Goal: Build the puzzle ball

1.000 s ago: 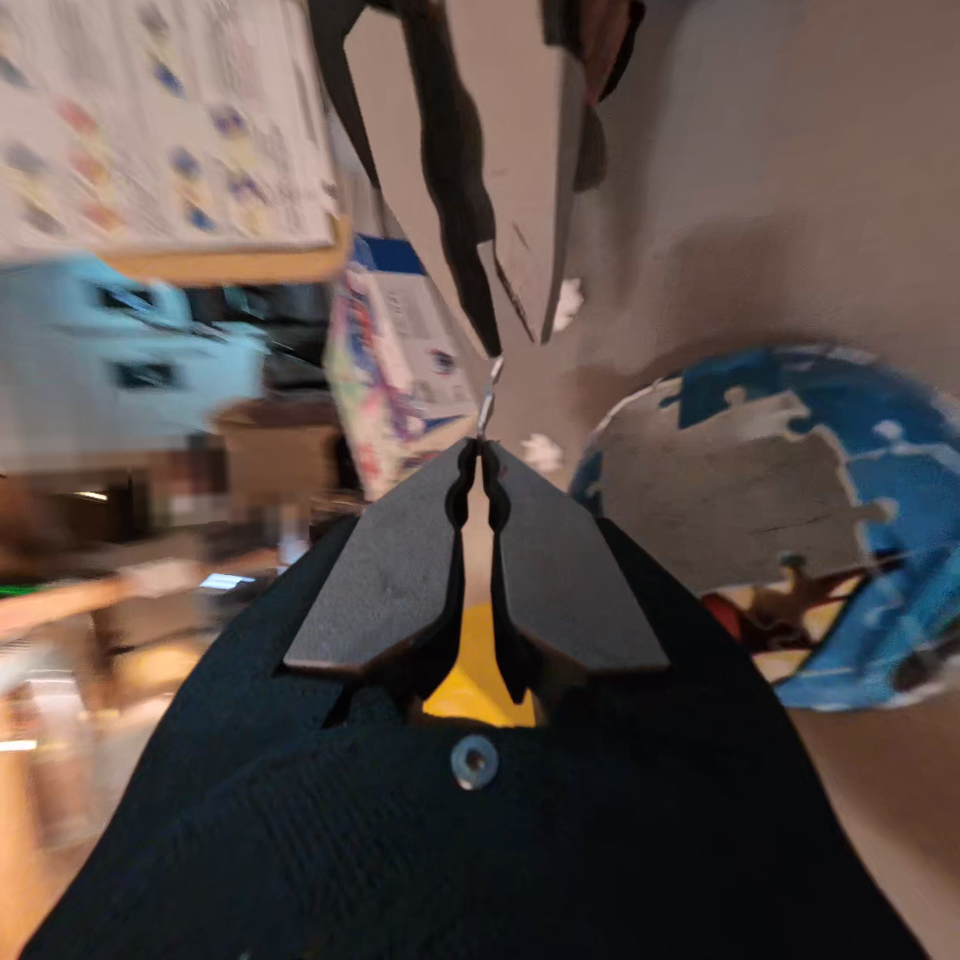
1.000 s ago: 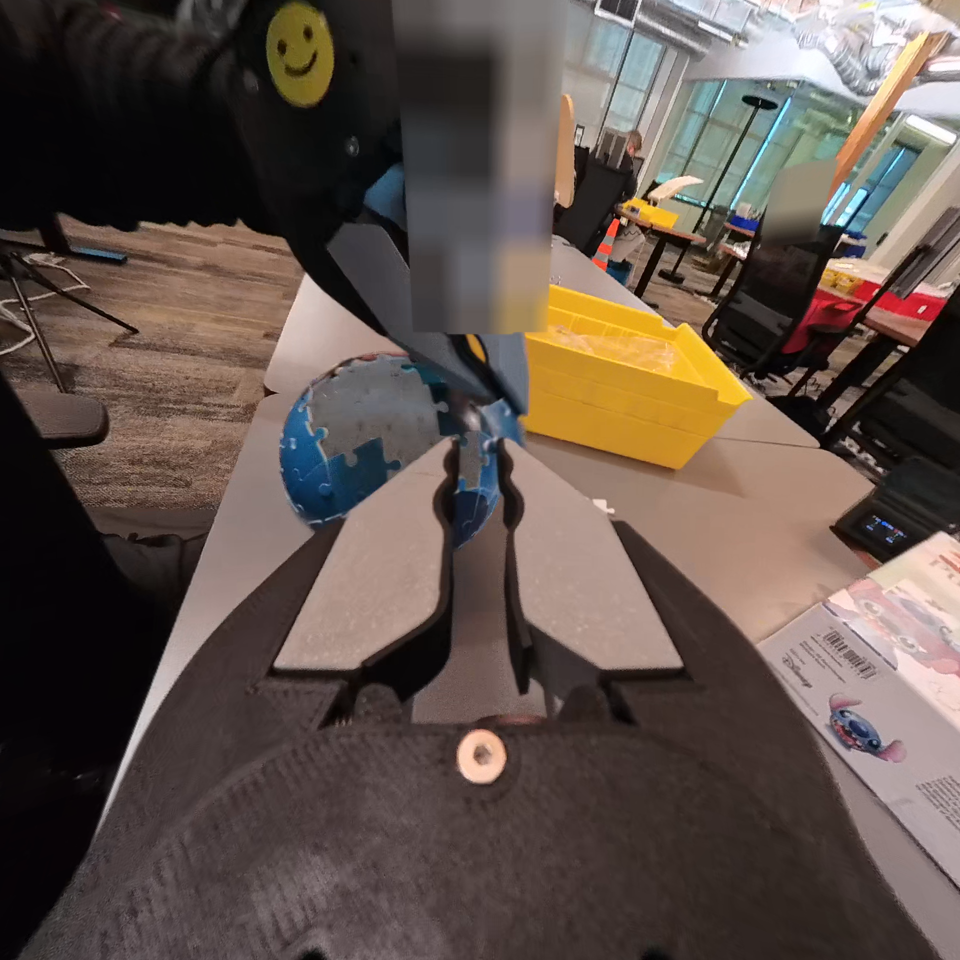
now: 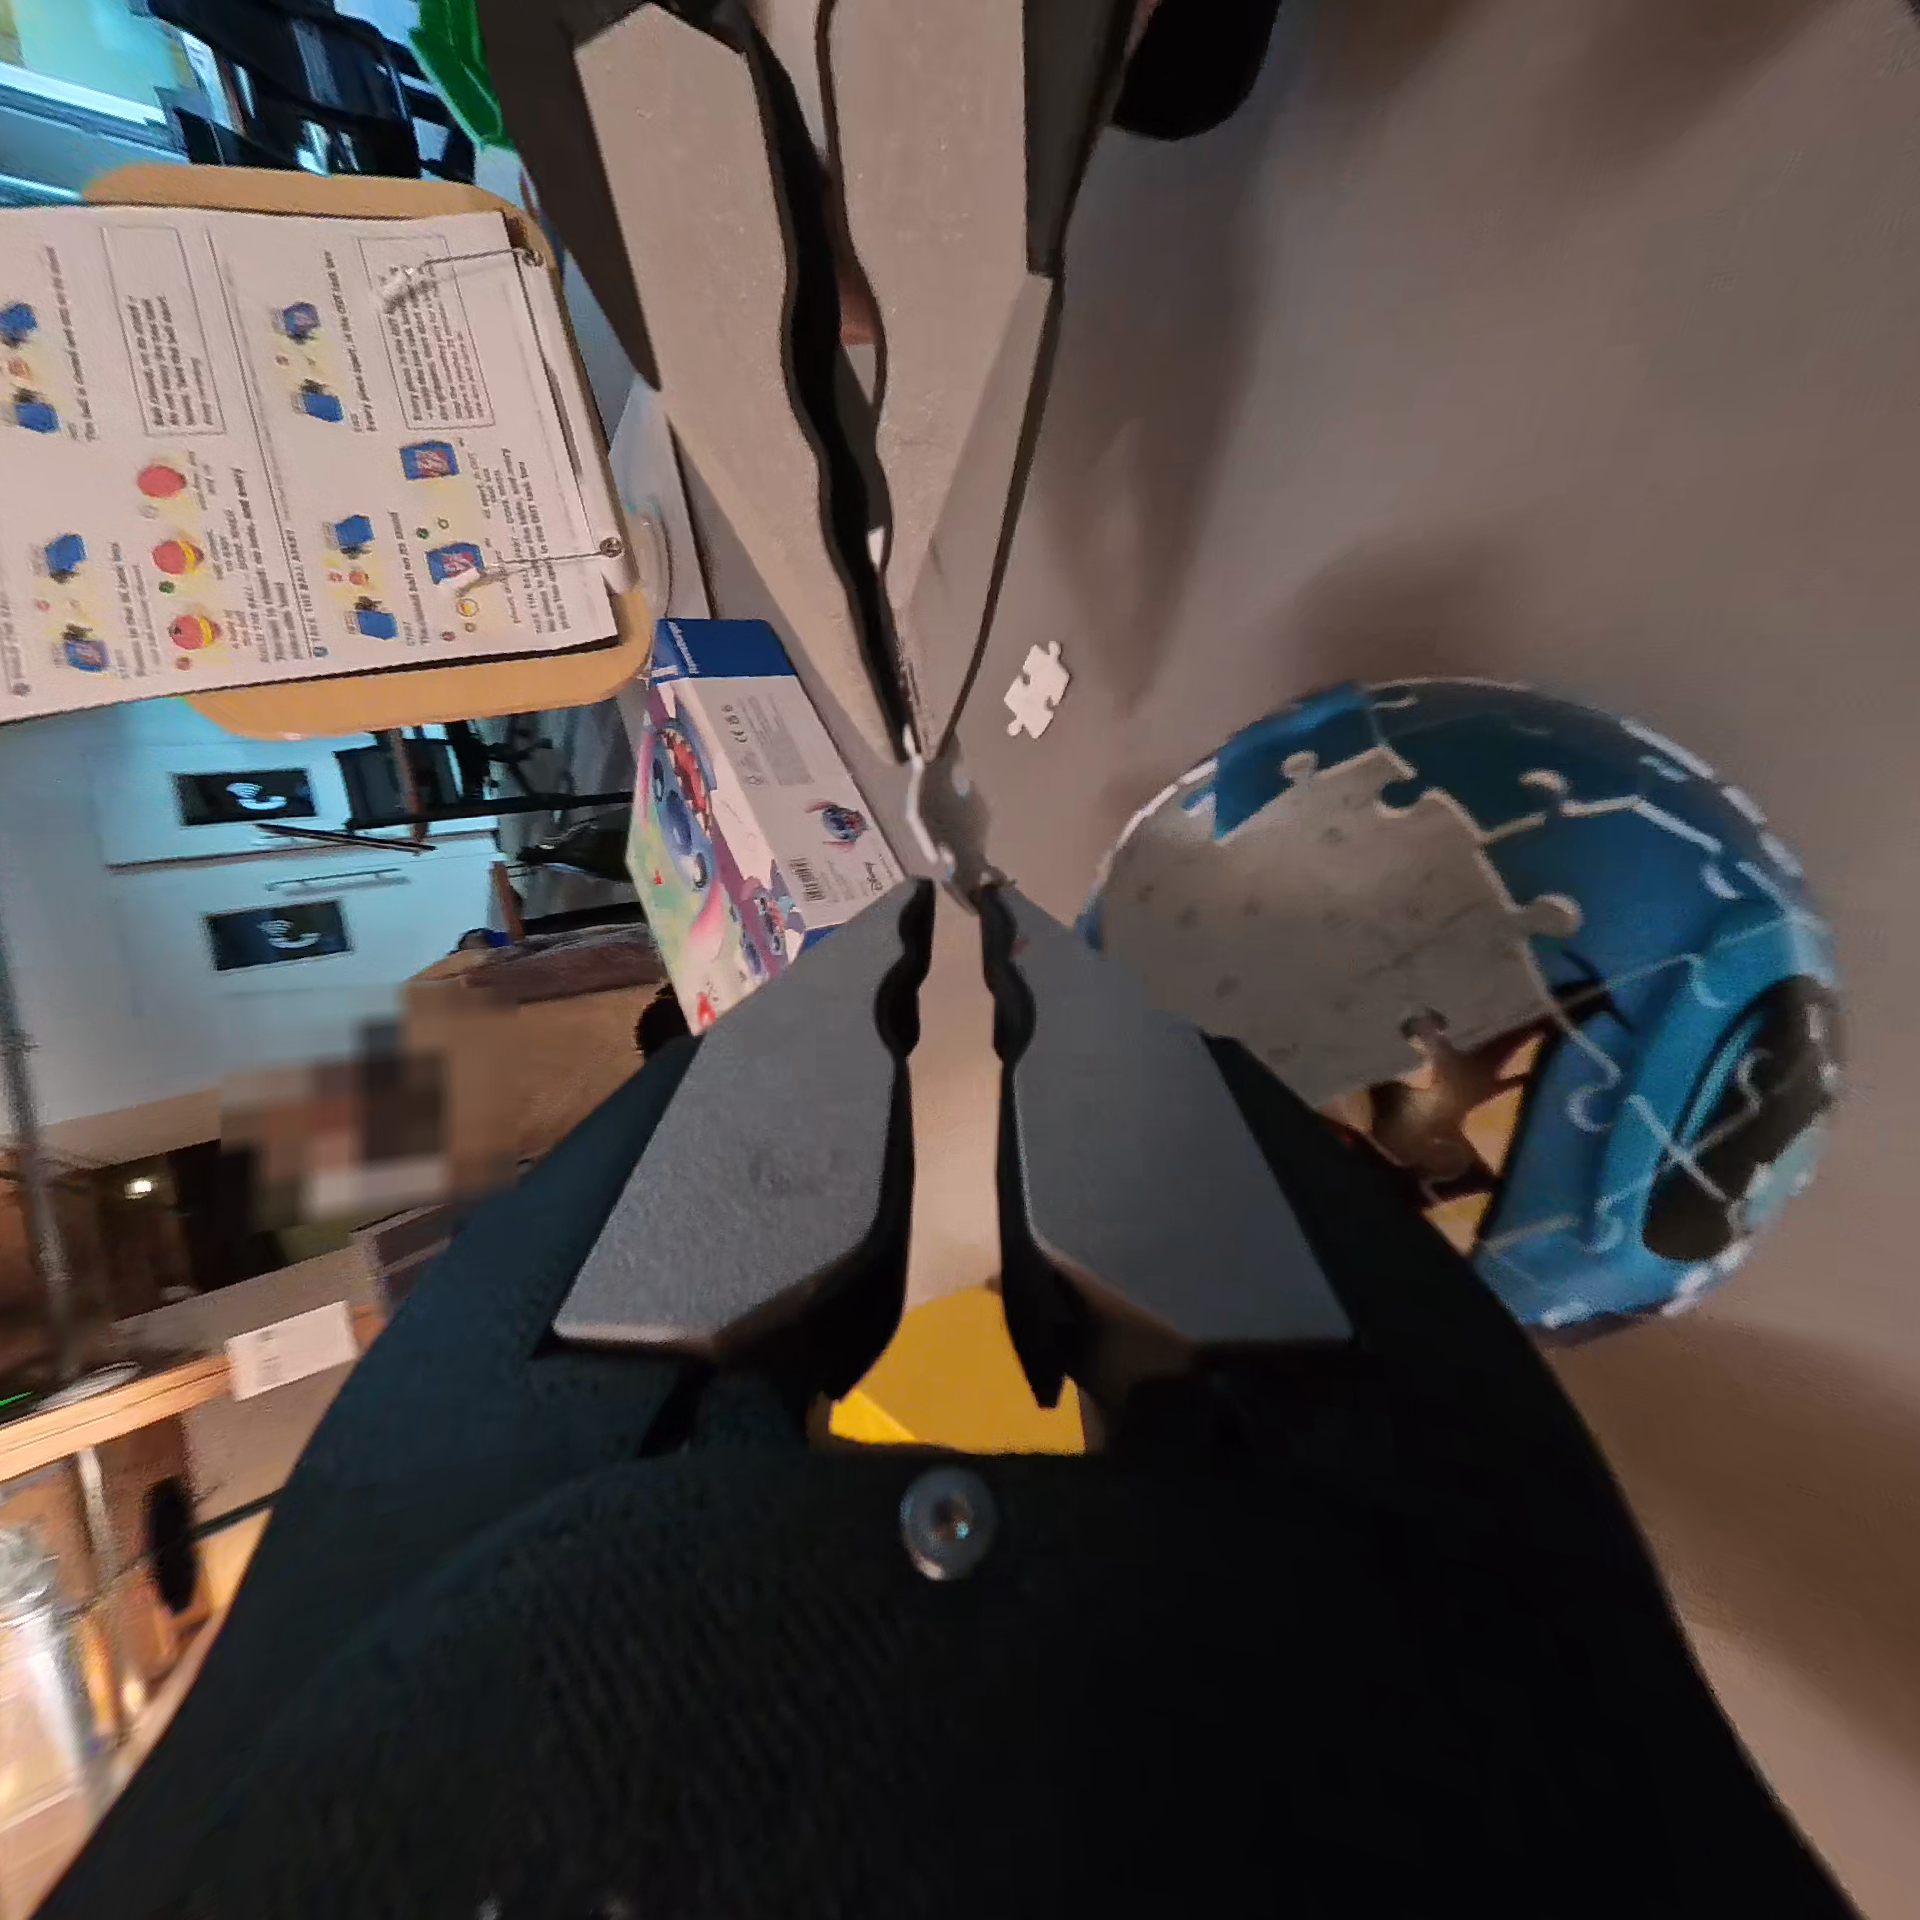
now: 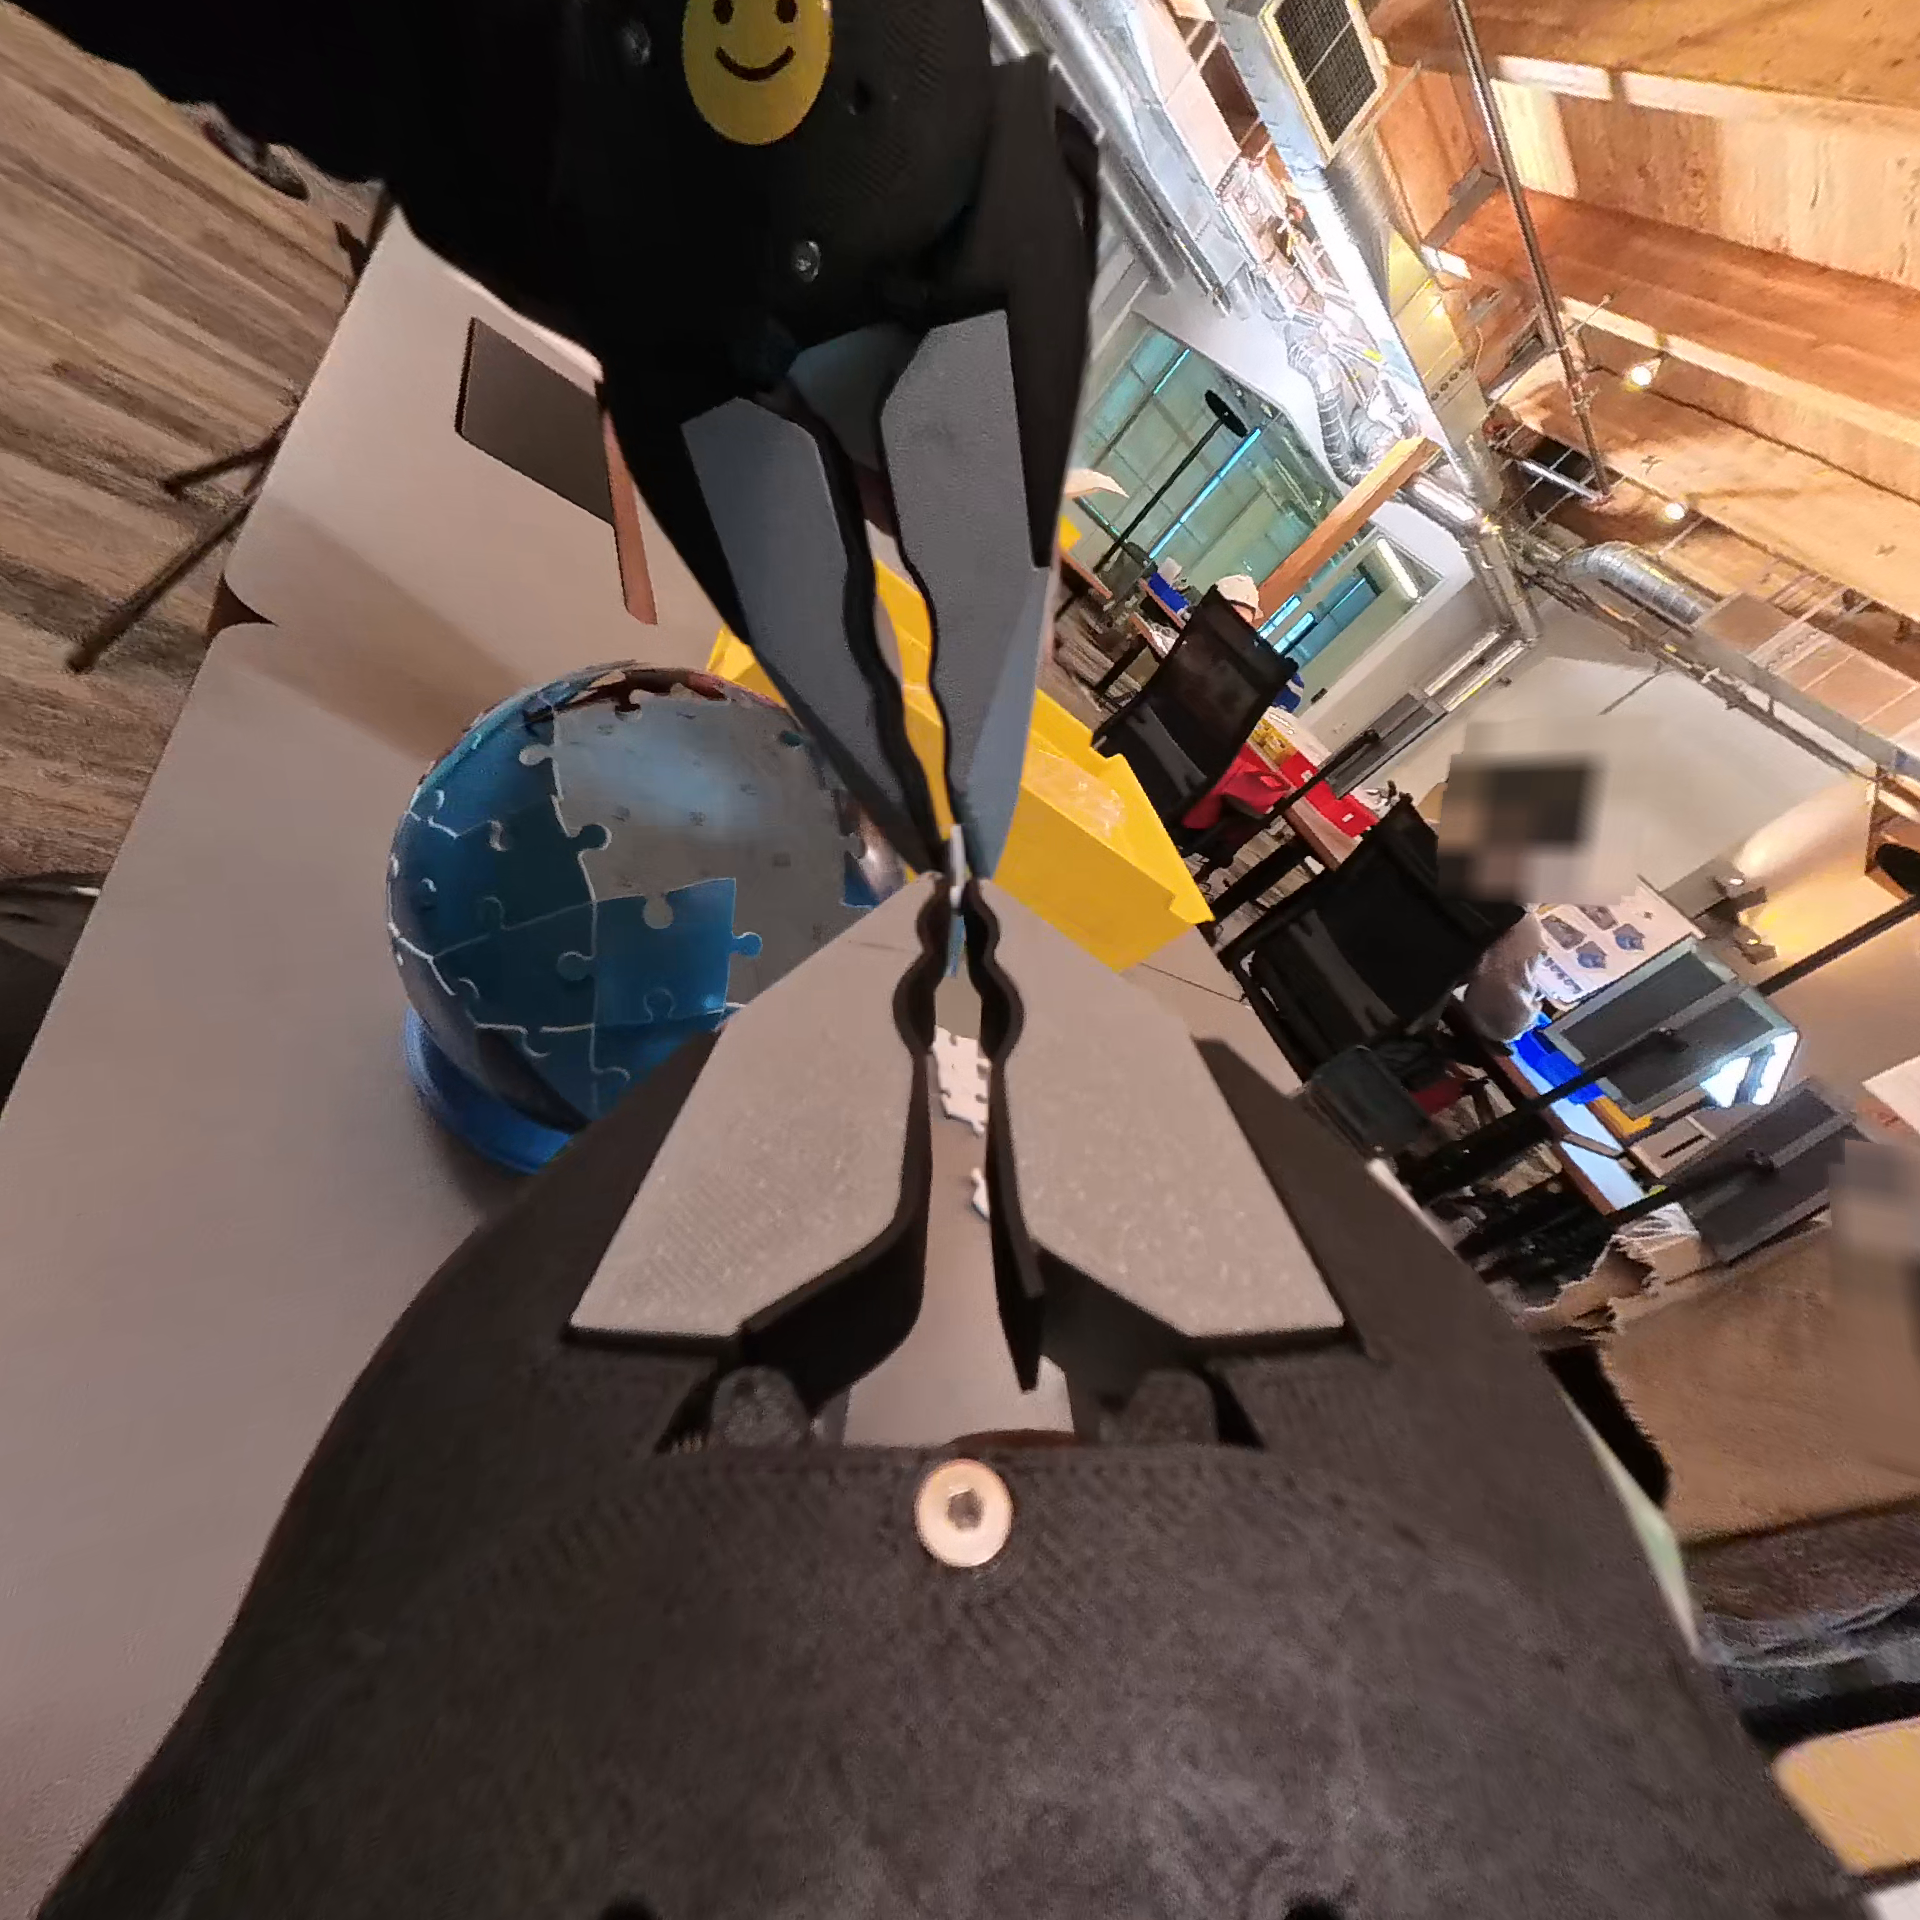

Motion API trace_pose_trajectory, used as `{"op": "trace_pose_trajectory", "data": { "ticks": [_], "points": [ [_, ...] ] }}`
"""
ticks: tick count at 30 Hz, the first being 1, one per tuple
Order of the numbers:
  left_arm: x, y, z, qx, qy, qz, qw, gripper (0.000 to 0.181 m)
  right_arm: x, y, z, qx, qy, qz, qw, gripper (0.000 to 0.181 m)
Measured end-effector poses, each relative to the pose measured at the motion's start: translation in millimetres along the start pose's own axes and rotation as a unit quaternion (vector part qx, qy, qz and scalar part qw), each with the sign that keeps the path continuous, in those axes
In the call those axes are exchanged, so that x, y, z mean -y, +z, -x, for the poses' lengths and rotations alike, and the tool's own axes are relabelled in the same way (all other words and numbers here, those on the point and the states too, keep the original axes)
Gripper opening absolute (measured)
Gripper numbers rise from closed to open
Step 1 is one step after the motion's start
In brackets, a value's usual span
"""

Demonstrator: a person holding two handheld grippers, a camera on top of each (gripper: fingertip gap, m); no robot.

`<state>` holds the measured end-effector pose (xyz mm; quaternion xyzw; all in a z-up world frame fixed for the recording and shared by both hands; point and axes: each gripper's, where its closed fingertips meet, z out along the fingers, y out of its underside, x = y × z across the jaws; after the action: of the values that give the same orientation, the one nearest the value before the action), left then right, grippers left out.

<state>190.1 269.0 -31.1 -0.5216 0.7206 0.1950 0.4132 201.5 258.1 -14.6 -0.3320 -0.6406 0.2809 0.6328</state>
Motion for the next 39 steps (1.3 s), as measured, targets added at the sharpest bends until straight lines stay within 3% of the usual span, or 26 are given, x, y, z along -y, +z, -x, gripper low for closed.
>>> {"op": "trace_pose_trajectory", "data": {
  "ticks": [3, 10, 15, 18, 23, 39],
  "points": [
    [0.9, -10.7, 11.4, 0.020, -0.031, -0.009, 0.999, 0.021, -3.8, -0.3, -3.9, 0.000, 0.031, 0.000, 1.000, 0.000],
    [-10.2, -43.5, 18.9, 0.018, -0.164, -0.028, 0.986, 0.013, -24.3, 7.4, 0.8, 0.027, 0.090, 0.026, 0.995, 0.000],
    [-39.8, -41.2, 26.9, 0.005, -0.370, -0.022, 0.929, 0.007, -32.1, 14.5, -3.5, 0.036, 0.151, 0.023, 0.988, 0.000],
    [-47.6, -35.9, 27.8, -0.015, -0.425, -0.031, 0.905, 0.008, -33.3, 15.6, -9.4, 0.036, 0.195, 0.011, 0.980, 0.000],
    [-48.5, -25.9, 22.2, -0.046, -0.454, -0.027, 0.890, 0.008, -31.5, 14.3, -9.1, 0.040, 0.227, -0.007, 0.973, 0.000],
    [-16.5, -19.1, -7.7, -0.153, -0.432, -0.018, 0.888, 0.026, -35.3, 19.0, 0.0, 0.040, 0.217, 0.005, 0.975, 0.000]
  ]
}}
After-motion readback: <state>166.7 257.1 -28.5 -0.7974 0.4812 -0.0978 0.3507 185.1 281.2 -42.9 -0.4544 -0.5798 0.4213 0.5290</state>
